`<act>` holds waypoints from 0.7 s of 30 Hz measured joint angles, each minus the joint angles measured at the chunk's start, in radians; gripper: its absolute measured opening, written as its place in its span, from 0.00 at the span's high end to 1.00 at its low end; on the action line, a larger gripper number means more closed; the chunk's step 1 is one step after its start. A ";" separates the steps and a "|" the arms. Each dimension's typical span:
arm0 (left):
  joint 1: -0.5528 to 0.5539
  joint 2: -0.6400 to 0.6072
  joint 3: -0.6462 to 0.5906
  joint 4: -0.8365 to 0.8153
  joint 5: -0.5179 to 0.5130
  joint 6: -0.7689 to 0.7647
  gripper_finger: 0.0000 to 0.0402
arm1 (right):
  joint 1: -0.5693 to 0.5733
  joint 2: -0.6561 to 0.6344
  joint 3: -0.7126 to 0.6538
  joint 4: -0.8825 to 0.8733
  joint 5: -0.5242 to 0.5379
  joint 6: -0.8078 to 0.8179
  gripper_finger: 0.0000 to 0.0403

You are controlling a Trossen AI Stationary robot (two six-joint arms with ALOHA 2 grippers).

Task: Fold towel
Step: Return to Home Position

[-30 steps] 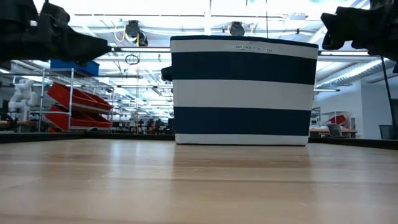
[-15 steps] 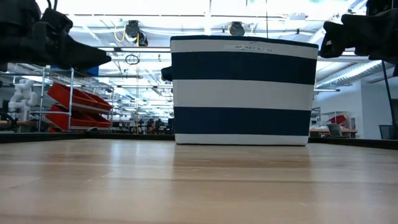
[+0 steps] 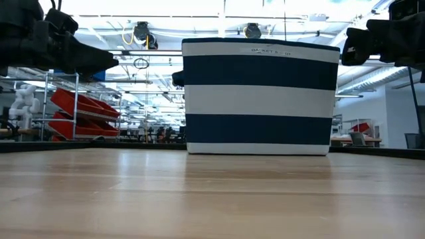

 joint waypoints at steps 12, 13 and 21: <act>0.000 0.000 0.000 0.000 -0.041 0.002 0.52 | 0.003 0.000 0.000 -0.187 -0.011 0.025 0.62; 0.000 0.000 0.000 0.000 -0.041 0.002 0.52 | 0.007 0.000 0.000 -0.183 -0.039 0.024 0.61; 0.000 0.000 0.000 0.000 -0.041 0.003 0.52 | 0.071 0.000 0.001 -0.135 0.020 0.010 0.61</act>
